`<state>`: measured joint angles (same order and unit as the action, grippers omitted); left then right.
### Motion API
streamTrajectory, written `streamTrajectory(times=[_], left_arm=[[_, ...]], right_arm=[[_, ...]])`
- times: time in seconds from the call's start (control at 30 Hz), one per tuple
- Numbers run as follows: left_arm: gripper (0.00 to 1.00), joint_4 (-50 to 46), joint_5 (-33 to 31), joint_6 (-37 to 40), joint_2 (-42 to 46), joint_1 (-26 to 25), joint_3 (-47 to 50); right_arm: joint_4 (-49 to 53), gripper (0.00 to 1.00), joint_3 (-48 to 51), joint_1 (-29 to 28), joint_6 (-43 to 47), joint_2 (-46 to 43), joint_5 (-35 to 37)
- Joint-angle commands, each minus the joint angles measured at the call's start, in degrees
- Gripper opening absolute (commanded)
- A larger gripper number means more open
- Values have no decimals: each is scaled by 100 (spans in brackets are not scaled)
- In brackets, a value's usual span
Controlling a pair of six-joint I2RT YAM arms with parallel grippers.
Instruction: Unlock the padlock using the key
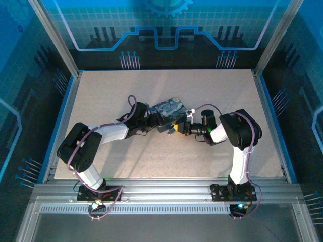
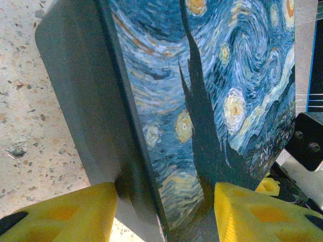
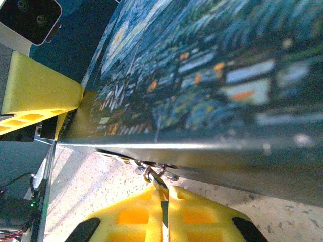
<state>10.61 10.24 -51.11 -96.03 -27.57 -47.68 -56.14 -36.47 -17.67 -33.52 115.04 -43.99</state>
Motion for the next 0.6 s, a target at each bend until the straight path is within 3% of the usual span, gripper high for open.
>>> streamTrajectory(times=[0.0,0.57], left_arm=[[54,-603,-110,31,-110,-105,258],[54,-604,-152,26,-53,-106,366]], right_arm=[[-38,6,-20,-8,-110,82,-18],[-981,3,296,239,-1045,45,128]])
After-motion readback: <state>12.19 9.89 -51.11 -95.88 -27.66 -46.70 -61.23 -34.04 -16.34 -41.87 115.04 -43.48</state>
